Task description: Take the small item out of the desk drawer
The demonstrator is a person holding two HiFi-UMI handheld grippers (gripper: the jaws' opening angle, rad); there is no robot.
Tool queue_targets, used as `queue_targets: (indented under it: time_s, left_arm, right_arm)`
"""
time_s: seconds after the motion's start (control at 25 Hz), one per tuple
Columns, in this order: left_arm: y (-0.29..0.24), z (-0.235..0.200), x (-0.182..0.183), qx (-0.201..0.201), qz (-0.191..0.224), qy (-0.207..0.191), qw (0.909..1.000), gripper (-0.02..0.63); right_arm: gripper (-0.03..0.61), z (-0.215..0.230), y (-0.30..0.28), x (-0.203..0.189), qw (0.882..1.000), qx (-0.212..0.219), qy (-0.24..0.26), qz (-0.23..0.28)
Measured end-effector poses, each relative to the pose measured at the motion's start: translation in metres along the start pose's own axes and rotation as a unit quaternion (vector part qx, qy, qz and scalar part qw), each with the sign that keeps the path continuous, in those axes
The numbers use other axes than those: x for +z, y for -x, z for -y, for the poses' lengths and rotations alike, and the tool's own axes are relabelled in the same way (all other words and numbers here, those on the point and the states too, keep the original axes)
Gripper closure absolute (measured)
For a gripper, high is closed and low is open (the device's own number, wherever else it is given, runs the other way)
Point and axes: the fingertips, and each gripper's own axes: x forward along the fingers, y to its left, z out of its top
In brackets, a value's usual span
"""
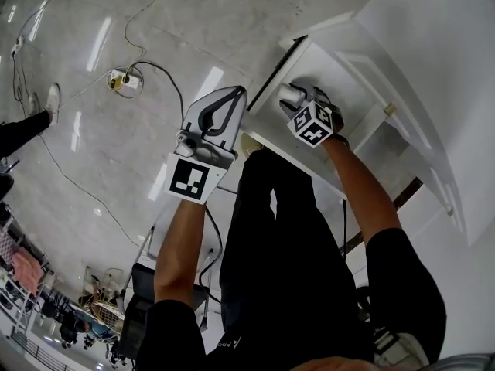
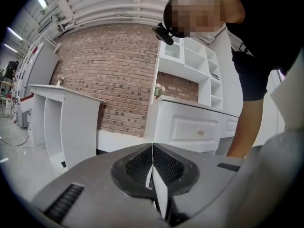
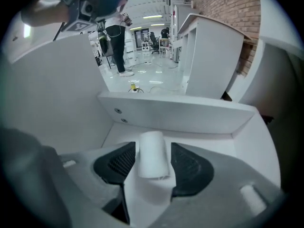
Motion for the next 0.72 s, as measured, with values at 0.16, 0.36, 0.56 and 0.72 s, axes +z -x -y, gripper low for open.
queue_targets:
  time_s: [0.16,0.36,0.56,0.72]
  left_arm:
    - [-0.002,-0.006,0.002,-0.002,-0.001,0.002,1.0000,0.614]
    - [-0.003,-0.007,0.001,-0.006,-0.002,-0.002,1.0000,0.614]
    - [-0.002,-0.002,0.013,-0.010,-0.007,-0.008,0.9999,0.614]
    - [0.003,0.011,0.036,-0.008,0.000,-0.006,0.9999,0.614]
  right_arm:
    - [0.368,0.000,-0.008,-0.005,1.000,-0.001,-0.001,-0.014]
    - [0.391,-0.003,-0.007,-0.004,1.000,0.003,-0.003,-0.011]
    - [0.391,-0.002,0.024,0.017,1.000,-0.008,-0.017,0.021]
    - [0.393,0.000,0.079,0.049,0.996,-0.029,-0.035,0.071]
